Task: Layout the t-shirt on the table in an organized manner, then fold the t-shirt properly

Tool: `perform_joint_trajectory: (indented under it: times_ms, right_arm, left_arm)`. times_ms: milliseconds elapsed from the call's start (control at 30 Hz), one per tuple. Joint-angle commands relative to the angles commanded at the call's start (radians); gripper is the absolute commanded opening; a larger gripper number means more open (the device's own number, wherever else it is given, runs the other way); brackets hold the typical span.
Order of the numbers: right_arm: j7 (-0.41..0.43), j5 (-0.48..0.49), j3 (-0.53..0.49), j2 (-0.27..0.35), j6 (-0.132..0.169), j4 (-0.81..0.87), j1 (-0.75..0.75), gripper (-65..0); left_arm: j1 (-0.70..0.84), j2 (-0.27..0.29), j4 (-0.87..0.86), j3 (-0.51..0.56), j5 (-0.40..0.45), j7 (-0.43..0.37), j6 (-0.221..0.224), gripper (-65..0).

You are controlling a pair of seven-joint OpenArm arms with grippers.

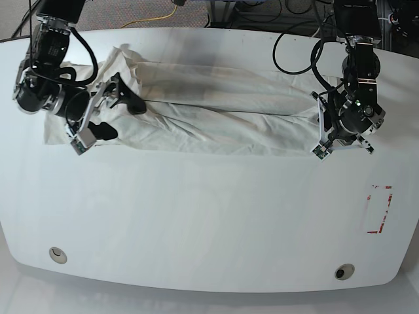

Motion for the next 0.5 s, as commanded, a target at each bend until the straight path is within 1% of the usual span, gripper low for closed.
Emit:
perform_joint_trajectory:
  times_ms: [33, 67, 100, 133, 167, 200, 233, 267, 333, 400, 500]
  right_arm:
    - [0.002, 0.0, 0.005, 0.009, 0.0, 0.0, -0.002, -21.2]
    - [0.003, 0.0, 0.006, 0.014, 0.0, 0.0, -0.003, -28.7]
    - [0.005, 0.0, 0.006, 0.017, 0.0, 0.0, -0.006, -33.3]
    - [0.005, -0.002, 0.006, 0.018, 0.0, 0.0, -0.015, -41.9]
    - [0.005, -0.002, 0.006, 0.018, 0.0, 0.0, -0.026, -48.4]
    - [0.005, -0.002, 0.006, 0.017, 0.0, 0.0, -0.031, -51.4]
    - [0.006, -0.002, 0.006, 0.014, 0.0, 0.0, -0.044, -59.3]
    - [0.006, -0.002, 0.005, 0.012, 0.0, -0.002, -0.055, -62.3]
    - [0.009, -0.003, 0.003, 0.003, 0.0, -0.003, -0.074, -62.9]
    - [0.021, -0.02, 0.002, -0.018, 0.0, -0.003, -0.092, -61.4]
    - [0.035, -0.103, 0.002, -0.046, 0.0, -0.003, -0.112, -59.6]
  left_arm:
    - [0.002, 0.0, 0.0, 0.0, 0.0, -0.008, 0.0, -54.4]
    - [0.0, 0.0, 0.0, 0.0, 0.0, -0.012, 0.0, -54.4]
    - [-0.002, 0.0, 0.0, 0.0, 0.0, -0.012, 0.0, -54.4]
    - [-0.003, 0.0, 0.0, 0.0, 0.0, -0.012, 0.0, -54.4]
    - [-0.003, 0.0, 0.0, 0.0, 0.0, -0.014, 0.0, -54.4]
    - [-0.003, 0.0, 0.0, 0.0, 0.0, -0.014, 0.0, -54.4]
    - [-0.003, 0.0, 0.0, 0.0, 0.0, -0.014, 0.0, -54.4]
    - [-0.005, 0.0, 0.0, 0.0, 0.0, -0.014, 0.0, -54.4]
    - [-0.005, 0.0, 0.0, 0.0, 0.0, -0.015, 0.0, -54.4]
    - [-0.005, 0.0, 0.0, 0.0, 0.0, -0.015, 0.0, -54.4]
    - [-0.005, 0.0, 0.0, 0.0, 0.0, -0.015, 0.0, -54.4]
